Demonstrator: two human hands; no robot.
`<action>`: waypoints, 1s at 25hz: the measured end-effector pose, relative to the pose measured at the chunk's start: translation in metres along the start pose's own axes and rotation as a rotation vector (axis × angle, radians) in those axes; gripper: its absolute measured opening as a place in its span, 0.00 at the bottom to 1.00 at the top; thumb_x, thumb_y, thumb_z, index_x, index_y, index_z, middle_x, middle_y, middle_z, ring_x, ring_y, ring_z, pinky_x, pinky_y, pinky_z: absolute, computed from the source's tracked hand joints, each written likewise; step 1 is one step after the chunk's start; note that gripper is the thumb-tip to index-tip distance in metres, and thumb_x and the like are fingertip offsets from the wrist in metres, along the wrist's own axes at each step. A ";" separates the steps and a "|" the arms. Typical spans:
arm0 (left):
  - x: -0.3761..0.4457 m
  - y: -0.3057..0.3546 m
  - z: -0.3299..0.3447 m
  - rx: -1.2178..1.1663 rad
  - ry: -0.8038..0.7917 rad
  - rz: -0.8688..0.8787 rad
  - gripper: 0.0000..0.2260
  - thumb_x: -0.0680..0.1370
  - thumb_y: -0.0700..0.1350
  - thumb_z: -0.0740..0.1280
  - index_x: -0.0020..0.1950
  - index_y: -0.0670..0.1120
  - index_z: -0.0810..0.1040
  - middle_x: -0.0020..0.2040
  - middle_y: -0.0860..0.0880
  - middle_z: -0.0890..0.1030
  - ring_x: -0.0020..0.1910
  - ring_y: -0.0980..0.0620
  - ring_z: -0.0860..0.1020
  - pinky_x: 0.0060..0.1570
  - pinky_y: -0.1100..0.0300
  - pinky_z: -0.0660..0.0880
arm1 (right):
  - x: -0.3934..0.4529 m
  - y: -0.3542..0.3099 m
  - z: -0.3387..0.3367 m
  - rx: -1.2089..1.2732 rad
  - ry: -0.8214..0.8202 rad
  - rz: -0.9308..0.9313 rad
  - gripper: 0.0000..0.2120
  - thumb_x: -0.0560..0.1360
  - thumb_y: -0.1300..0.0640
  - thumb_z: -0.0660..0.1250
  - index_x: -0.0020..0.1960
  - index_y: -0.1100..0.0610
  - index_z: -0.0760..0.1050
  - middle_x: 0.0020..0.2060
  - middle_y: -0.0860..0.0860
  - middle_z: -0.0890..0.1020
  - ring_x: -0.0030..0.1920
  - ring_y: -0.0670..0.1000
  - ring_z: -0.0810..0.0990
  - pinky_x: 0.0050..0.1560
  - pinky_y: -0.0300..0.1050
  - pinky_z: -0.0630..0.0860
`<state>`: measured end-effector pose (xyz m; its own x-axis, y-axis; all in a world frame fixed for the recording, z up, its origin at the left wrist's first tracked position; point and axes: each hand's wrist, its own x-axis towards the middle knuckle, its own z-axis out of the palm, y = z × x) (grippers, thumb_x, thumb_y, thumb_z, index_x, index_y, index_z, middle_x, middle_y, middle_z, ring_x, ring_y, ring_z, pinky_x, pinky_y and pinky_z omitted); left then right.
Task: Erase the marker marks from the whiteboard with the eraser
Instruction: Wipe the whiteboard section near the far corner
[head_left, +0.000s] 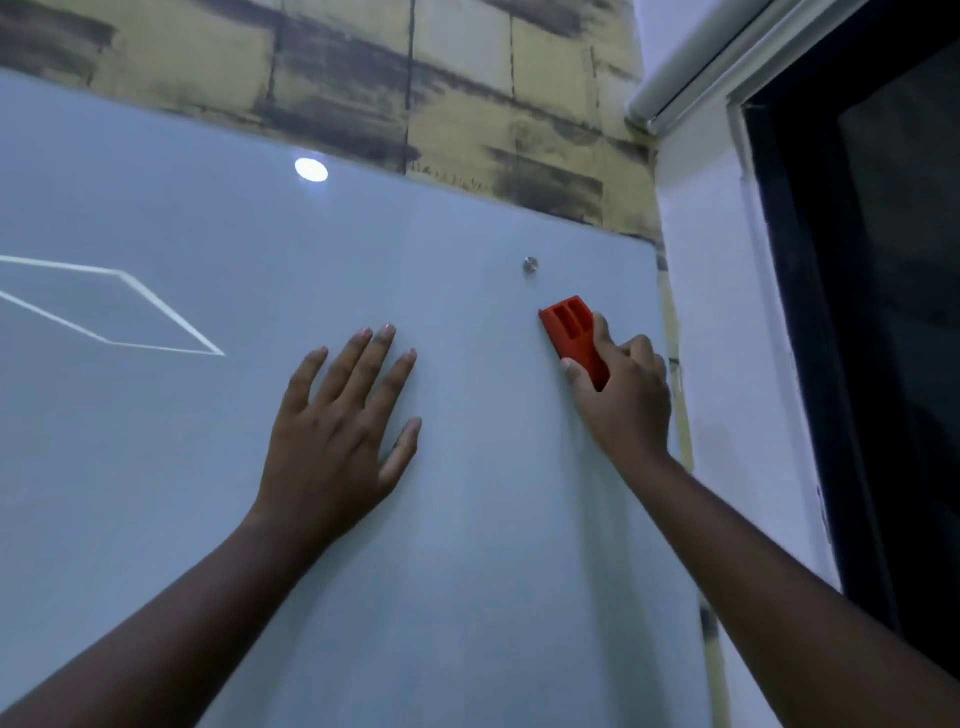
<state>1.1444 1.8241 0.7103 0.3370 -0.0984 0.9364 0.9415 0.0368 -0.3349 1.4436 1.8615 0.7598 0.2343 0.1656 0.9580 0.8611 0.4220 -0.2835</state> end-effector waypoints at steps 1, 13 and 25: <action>-0.010 -0.004 -0.003 -0.004 -0.004 -0.009 0.28 0.85 0.56 0.58 0.82 0.44 0.69 0.84 0.42 0.65 0.83 0.43 0.65 0.80 0.40 0.62 | -0.017 -0.013 0.003 0.012 0.014 -0.017 0.31 0.80 0.43 0.67 0.81 0.47 0.64 0.50 0.51 0.69 0.52 0.53 0.69 0.56 0.58 0.76; -0.215 0.006 -0.103 -0.002 -0.327 -0.193 0.31 0.84 0.55 0.61 0.86 0.47 0.62 0.87 0.41 0.56 0.85 0.41 0.57 0.80 0.36 0.59 | -0.331 0.001 -0.005 -0.012 -0.195 0.017 0.35 0.72 0.51 0.78 0.76 0.49 0.71 0.49 0.52 0.74 0.49 0.58 0.76 0.43 0.55 0.79; -0.348 0.054 -0.283 0.175 -0.810 -0.248 0.33 0.83 0.60 0.59 0.85 0.45 0.63 0.86 0.39 0.56 0.84 0.38 0.59 0.77 0.30 0.56 | -0.520 -0.025 -0.094 0.125 -0.691 0.253 0.42 0.69 0.38 0.79 0.77 0.51 0.70 0.44 0.49 0.80 0.42 0.52 0.81 0.35 0.47 0.77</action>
<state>1.0786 1.5786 0.3363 -0.0462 0.6127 0.7889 0.9514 0.2677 -0.1522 1.3431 1.6811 0.2726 0.0457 0.7760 0.6290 0.7512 0.3884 -0.5338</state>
